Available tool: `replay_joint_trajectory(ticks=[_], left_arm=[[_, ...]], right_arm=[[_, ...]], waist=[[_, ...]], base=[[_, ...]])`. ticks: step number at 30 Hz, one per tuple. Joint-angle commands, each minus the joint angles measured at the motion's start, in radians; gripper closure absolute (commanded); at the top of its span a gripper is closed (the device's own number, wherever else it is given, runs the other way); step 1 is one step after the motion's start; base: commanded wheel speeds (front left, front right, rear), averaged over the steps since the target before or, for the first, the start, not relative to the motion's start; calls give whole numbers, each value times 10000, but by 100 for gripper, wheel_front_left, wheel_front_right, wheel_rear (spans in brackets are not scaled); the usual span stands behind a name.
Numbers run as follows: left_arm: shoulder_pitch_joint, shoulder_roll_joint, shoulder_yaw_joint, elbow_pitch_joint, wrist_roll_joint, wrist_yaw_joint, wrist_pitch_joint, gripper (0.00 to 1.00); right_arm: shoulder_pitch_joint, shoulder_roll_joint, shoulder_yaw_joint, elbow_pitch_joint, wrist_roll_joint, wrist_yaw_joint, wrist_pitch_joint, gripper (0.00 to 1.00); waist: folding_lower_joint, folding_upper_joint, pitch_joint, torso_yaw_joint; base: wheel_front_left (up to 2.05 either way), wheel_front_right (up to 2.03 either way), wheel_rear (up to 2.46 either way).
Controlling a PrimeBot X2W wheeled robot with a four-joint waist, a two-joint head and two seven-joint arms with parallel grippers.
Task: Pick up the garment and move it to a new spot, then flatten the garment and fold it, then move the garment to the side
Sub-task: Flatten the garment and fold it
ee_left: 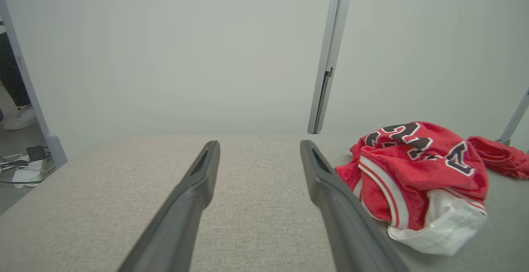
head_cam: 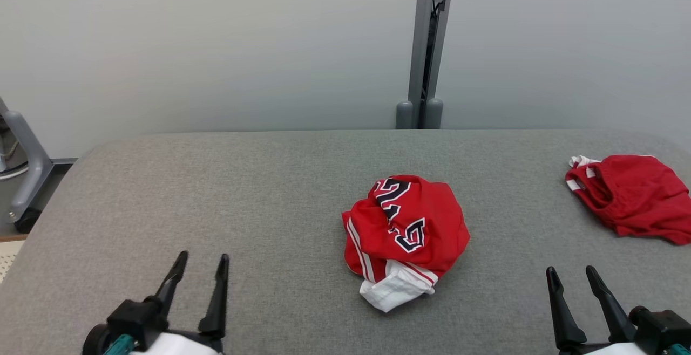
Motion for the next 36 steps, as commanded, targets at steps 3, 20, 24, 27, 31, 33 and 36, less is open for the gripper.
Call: replay_joint_trajectory(ticks=[3,20,24,27,31,33,36], left_arm=[[-718,-94,-829,362,80,-110,25,0],[-2756,-244,-4933,2987,-1060,-143,452,0],[-3030,-233,-5331,3608,-1272,-144,394,0],[-3321,-218,-5408,4180,-1330,-144,372,0],[-3695,-294,-5501,4748,-1455,-144,246,100],[-3731,-354,-5561,4801,-1646,-145,160,100],[-3768,-365,-5641,4756,-1698,-145,57,100]], right_arm=[[-80,-99,22,38,8,2,-50,0],[-463,-227,141,130,141,2,-50,0],[-524,-236,153,131,150,0,-50,0],[-612,-230,173,82,153,2,-50,0],[-625,-201,97,-35,112,0,-50,0],[-546,-208,-38,-90,114,2,-50,0],[-430,-194,-110,-63,102,2,-50,0]], waist=[[-1,0,219,-391],[-1,0,1118,-2380],[-1,0,1269,-2728],[-1,0,1424,-2903],[-1,0,1535,-2965],[-1,0,1518,-2868],[-1,0,1405,-2615]], base=[[0,0,0],[0,0,0],[0,0,0],[0,0,0],[0,0,0],[0,0,0],[0,0,0]])
